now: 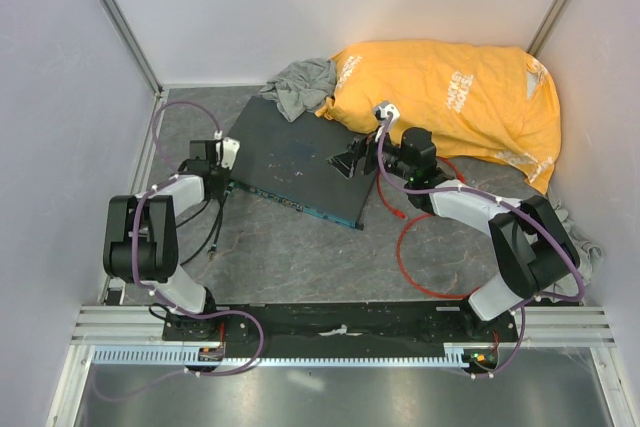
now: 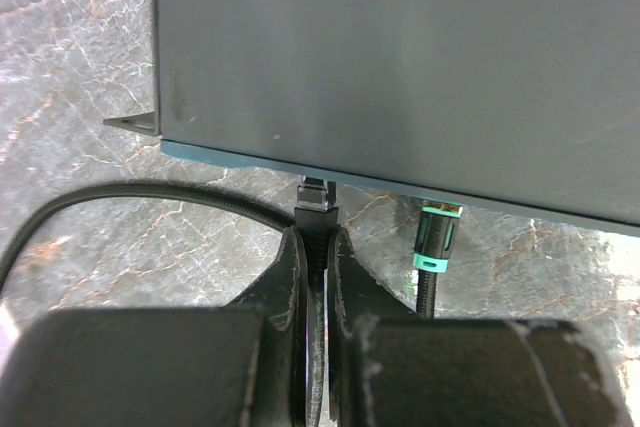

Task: Insert the plug into the switch port
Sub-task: Insert the connector into the switch port.

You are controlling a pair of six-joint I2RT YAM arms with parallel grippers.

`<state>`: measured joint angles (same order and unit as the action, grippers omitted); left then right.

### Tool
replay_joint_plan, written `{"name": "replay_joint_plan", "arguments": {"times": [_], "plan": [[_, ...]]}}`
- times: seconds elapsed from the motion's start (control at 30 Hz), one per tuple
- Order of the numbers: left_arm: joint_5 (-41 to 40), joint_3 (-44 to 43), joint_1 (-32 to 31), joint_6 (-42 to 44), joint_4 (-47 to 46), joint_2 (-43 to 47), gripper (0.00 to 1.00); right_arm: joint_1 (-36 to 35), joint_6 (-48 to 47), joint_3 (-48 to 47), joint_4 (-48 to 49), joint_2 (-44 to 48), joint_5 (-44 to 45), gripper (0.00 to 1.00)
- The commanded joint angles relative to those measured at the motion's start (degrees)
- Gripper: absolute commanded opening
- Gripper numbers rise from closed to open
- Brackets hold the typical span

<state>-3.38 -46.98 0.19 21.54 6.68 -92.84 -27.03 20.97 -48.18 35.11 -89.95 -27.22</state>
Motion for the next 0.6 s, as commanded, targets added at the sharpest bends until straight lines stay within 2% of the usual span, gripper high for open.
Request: {"name": "replay_joint_plan", "arguments": {"times": [0.0,0.2,0.37,0.57], "plan": [[-4.0,0.7,-4.0,3.9,-4.8,0.8,0.02,0.4,0.7,0.5,3.8,0.7,-1.4,0.97],[-8.1,1.5,-6.1,5.0,-6.3,1.3,0.02,0.6,1.1,0.9,4.4,0.8,-1.3,0.97],[-7.5,2.5,-6.2,4.9,-6.4,4.0,0.01,0.6,1.4,1.1,4.8,0.7,-1.4,0.97],[-7.3,5.8,-6.2,6.8,-11.7,5.7,0.01,0.6,1.6,1.2,5.2,0.7,-1.5,0.97]]}}
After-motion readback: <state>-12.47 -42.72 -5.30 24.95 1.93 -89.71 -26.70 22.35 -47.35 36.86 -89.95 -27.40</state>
